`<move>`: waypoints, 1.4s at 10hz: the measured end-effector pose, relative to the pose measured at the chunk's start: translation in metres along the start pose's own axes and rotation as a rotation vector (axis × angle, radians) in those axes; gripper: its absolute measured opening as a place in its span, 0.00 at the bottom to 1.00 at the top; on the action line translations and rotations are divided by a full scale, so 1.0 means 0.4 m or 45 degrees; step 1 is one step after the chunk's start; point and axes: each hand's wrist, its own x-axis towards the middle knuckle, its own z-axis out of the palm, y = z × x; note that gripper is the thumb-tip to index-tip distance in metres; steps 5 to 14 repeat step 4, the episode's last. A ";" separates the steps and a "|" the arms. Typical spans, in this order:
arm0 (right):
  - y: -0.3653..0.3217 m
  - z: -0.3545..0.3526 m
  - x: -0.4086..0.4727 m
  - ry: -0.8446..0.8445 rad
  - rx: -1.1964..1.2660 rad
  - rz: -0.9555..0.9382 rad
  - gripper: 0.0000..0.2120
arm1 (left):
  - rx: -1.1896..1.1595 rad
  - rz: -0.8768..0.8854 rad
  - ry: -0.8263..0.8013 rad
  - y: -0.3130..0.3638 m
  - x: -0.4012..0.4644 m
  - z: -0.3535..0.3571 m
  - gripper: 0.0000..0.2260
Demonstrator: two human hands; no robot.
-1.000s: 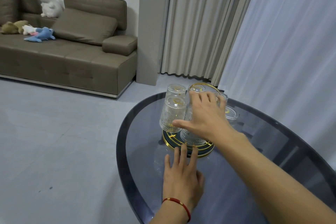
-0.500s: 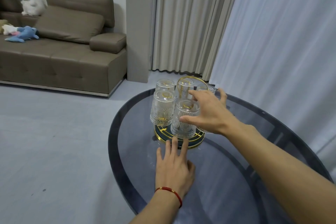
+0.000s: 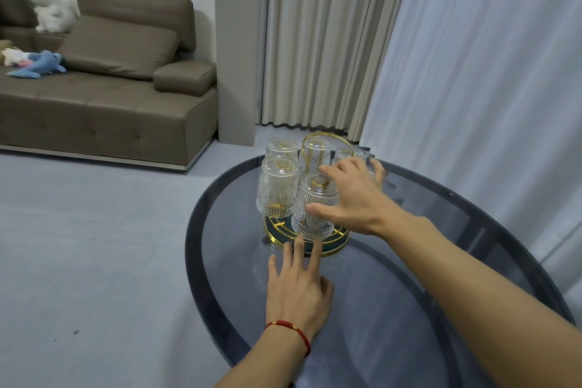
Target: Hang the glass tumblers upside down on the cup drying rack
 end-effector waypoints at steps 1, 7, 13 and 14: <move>-0.002 0.002 -0.004 -0.014 -0.007 0.005 0.40 | 0.011 0.019 -0.024 -0.001 -0.008 -0.003 0.31; -0.015 -0.045 -0.099 0.077 0.213 0.016 0.37 | -0.322 0.341 0.012 0.016 -0.066 -0.088 0.22; -0.015 -0.045 -0.099 0.077 0.213 0.016 0.37 | -0.322 0.341 0.012 0.016 -0.066 -0.088 0.22; -0.015 -0.045 -0.099 0.077 0.213 0.016 0.37 | -0.322 0.341 0.012 0.016 -0.066 -0.088 0.22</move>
